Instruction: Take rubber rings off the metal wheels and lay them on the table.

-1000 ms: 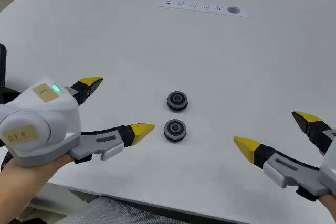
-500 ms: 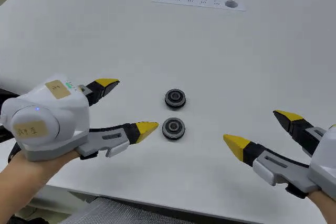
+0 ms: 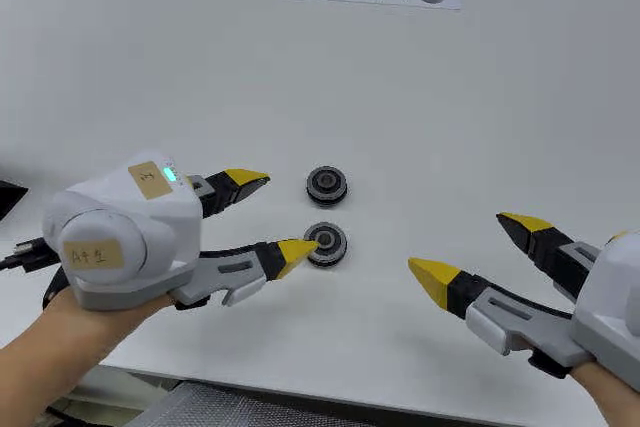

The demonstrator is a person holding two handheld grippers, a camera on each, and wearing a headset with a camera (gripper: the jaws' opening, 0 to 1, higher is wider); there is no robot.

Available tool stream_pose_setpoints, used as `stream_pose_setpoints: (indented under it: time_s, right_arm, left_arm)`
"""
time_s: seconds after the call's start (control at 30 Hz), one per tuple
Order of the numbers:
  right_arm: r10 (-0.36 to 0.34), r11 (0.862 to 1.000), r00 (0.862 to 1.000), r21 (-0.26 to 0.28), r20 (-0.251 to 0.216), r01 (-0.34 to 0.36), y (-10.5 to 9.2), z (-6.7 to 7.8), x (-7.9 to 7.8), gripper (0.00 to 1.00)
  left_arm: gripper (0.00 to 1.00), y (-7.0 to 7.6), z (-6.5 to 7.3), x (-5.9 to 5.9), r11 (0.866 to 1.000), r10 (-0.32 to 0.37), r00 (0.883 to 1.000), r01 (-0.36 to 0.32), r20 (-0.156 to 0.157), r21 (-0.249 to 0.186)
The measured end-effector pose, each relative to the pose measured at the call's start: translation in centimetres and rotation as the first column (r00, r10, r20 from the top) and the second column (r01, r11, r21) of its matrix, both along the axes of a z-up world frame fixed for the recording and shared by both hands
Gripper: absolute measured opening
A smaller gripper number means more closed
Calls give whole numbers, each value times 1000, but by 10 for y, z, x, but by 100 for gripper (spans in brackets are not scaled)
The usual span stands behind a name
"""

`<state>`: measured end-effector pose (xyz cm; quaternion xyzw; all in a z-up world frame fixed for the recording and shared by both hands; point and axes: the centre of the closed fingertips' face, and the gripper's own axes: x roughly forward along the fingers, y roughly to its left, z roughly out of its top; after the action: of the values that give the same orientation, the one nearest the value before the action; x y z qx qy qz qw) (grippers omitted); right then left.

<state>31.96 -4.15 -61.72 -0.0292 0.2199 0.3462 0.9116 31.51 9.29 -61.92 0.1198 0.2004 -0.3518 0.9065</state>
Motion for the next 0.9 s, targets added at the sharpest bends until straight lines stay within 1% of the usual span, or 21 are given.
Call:
stream_pose_setpoints:
  time_s: [0.03,0.2,0.4,0.47,0.63,0.77,0.8,0.9]
  right_arm:
    - [3,1000,1000,1,-4,-3,1,-1,-1,62]
    - [14,1000,1000,11,-17,-13,4,-3,-3,62]
    - [19,1000,999,18,-29,-18,4,-4,-5,60]
    - [19,1000,999,20,-33,-18,4,-4,-5,60]
    - [18,999,999,29,-36,-17,5,-3,-4,60]
    - [16,1000,999,28,-40,-15,6,-4,-4,59]
    - [14,999,999,32,-40,-12,6,-4,-3,59]
    - [10,999,999,37,-37,-9,7,-3,-3,59]
  left_arm:
    - [48,-2,-3,0,1000,-11,1000,11,-9,4]
    - [43,-11,-8,1,999,-45,999,45,-19,18]
    - [32,-22,-14,1,996,-87,996,87,-35,14]
    - [32,-24,-16,2,996,-89,995,90,-42,10]
    - [27,-24,-21,1,994,-103,993,104,-54,16]
    - [24,-24,-23,1,993,-112,992,113,-57,16]
    - [22,-24,-25,0,992,-119,991,121,-64,19]
    - [20,-25,-28,-1,991,-130,989,131,-73,20]
